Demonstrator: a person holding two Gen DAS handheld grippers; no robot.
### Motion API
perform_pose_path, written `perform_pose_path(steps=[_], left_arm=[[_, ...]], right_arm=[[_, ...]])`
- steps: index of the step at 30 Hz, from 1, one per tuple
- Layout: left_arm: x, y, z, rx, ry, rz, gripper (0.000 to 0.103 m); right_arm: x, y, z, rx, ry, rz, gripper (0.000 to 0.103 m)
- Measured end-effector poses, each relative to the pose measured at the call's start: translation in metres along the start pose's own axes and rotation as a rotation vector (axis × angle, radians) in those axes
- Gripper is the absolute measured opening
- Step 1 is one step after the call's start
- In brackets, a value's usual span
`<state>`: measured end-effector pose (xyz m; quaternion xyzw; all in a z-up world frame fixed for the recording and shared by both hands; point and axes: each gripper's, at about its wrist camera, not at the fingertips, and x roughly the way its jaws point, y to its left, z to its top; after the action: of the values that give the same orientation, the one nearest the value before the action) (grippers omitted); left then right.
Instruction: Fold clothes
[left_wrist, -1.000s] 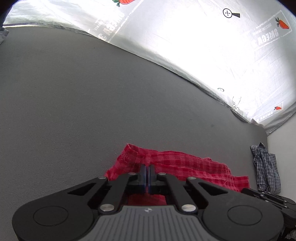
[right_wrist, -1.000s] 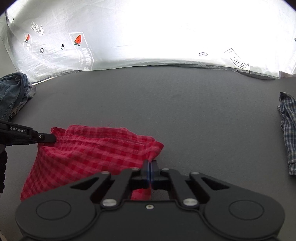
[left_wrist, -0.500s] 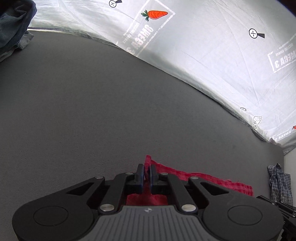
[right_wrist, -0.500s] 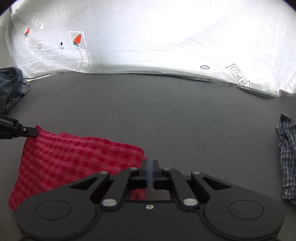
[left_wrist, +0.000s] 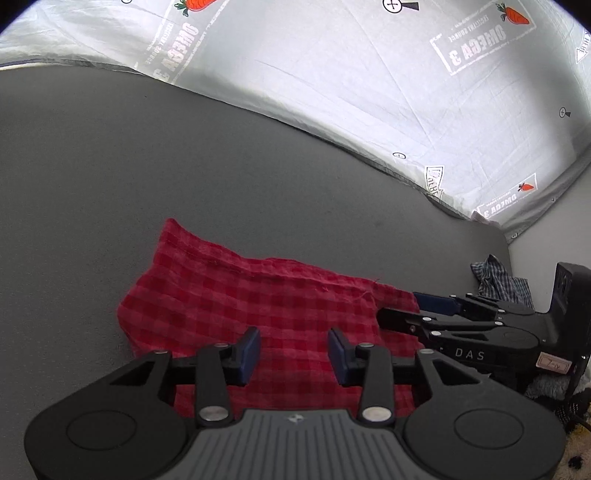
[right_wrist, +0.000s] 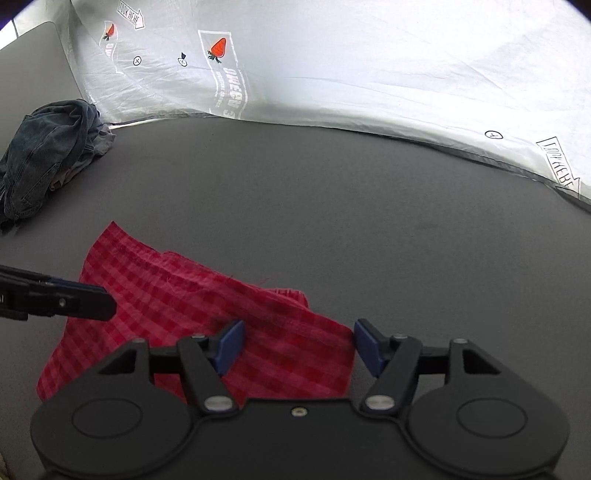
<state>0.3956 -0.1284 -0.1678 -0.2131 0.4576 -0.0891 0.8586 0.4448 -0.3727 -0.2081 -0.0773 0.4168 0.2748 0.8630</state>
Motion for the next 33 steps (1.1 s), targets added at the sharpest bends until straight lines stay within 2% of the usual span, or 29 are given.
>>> perform_pose_path(steps=[3, 7, 8, 11, 12, 14, 16, 17, 22, 27, 30, 32, 33], left_arm=[[0.022, 0.007, -0.004, -0.036, 0.050, 0.012, 0.031], [0.024, 0.017, -0.003, -0.098, 0.060, -0.023, 0.028], [0.024, 0.020, -0.003, -0.115, 0.061, -0.027, 0.024], [0.024, 0.028, -0.001, -0.167, 0.073, -0.046, 0.021], [0.024, 0.030, 0.000, -0.180, 0.076, -0.050, 0.021], [0.024, 0.030, 0.002, -0.185, 0.080, -0.050, 0.021], [0.023, 0.028, 0.002, -0.171, 0.080, -0.043, 0.021], [0.023, 0.027, 0.002, -0.165, 0.079, -0.039, 0.021], [0.023, 0.027, -0.001, -0.160, 0.070, -0.034, 0.021], [0.023, 0.027, -0.002, -0.156, 0.065, -0.037, 0.021], [0.019, 0.023, 0.000, -0.099, 0.078, -0.016, 0.022], [0.013, 0.019, 0.000, -0.021, 0.076, 0.012, 0.031], [0.008, 0.019, -0.001, 0.022, 0.069, 0.014, 0.032]], right_arm=[[0.019, -0.003, 0.002, 0.001, 0.040, 0.036, 0.066], [0.030, -0.006, 0.003, 0.029, 0.054, 0.103, 0.069], [0.031, -0.005, 0.004, 0.026, 0.049, 0.109, 0.069], [0.031, 0.000, 0.002, 0.009, 0.036, 0.097, 0.066], [0.031, 0.003, 0.002, 0.006, 0.032, 0.091, 0.061], [0.030, 0.012, 0.001, -0.009, 0.029, 0.090, 0.045], [0.029, 0.021, 0.000, -0.020, 0.024, 0.089, 0.024], [0.028, 0.027, -0.002, -0.027, 0.018, 0.084, 0.020], [0.021, 0.051, -0.006, -0.093, -0.018, -0.030, 0.014], [0.010, 0.070, -0.006, -0.180, -0.032, -0.116, 0.013], [-0.002, 0.080, -0.006, -0.231, -0.052, -0.159, 0.013], [-0.013, 0.090, -0.005, -0.286, -0.077, -0.194, 0.013], [-0.019, 0.097, -0.005, -0.326, -0.092, -0.215, 0.013]])
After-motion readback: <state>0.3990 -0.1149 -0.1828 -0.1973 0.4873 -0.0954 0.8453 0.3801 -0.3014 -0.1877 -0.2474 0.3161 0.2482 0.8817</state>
